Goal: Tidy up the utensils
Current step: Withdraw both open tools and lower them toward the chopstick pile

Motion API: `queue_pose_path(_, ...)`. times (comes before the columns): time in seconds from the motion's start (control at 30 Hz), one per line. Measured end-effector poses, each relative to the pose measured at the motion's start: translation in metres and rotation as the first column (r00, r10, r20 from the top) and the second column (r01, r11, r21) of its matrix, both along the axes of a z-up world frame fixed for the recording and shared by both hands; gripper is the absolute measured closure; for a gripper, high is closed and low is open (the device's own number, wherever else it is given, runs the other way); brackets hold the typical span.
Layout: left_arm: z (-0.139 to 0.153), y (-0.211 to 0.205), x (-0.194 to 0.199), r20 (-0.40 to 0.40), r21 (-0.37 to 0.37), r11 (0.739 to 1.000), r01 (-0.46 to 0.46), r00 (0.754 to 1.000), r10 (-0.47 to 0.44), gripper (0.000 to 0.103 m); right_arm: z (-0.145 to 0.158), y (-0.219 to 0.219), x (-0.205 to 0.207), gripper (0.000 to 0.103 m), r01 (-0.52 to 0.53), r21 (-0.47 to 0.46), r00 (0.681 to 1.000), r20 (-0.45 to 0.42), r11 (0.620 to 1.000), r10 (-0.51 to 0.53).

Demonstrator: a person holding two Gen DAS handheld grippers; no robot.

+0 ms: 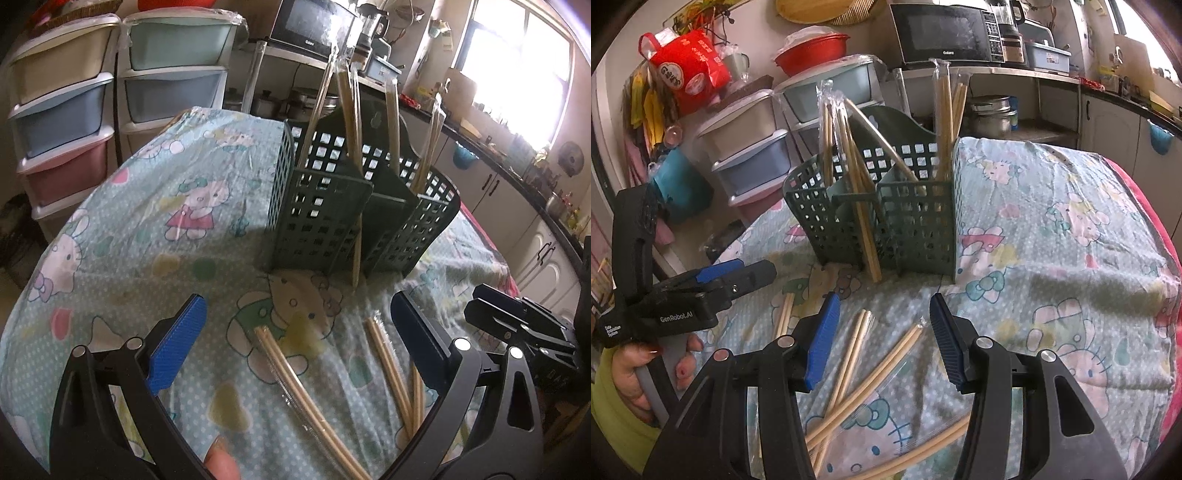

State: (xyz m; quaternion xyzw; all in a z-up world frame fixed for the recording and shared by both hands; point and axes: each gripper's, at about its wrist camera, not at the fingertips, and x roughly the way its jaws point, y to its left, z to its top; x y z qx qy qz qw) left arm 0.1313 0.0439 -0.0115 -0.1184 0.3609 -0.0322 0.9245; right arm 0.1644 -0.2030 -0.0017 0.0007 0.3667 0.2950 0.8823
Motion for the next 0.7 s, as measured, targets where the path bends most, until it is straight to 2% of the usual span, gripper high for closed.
queue_pose_path(0.4, -0.020, 0.002, -0.002, -0.061, 0.008, 1.000, 0.011, 0.998, -0.011, 0.011, -0.016, 0.011, 0.000, 0.055, -0.020, -0.028, 0.999, -0.043, 0.999, 0.019)
queue_pose_path(0.57, -0.027, 0.004, -0.001, -0.088, -0.013, 1.000, 0.022, 0.996, -0.023, 0.011, -0.025, 0.015, 0.003, 0.066, -0.022, -0.050, 0.996, -0.084, 0.999, 0.018)
queue_pose_path(0.6, -0.028, 0.003, -0.001, -0.091, -0.014, 1.000, 0.027, 0.995, -0.028, 0.013, -0.027, 0.015, 0.004, 0.069, -0.022, -0.050, 0.995, -0.096, 0.998, 0.017)
queue_pose_path(0.7, -0.032, 0.001, 0.000, -0.107, -0.025, 0.999, 0.041, 0.993, -0.044, 0.027, -0.033, 0.016, 0.007, 0.072, -0.016, -0.059, 0.992, -0.126, 0.998, 0.008)
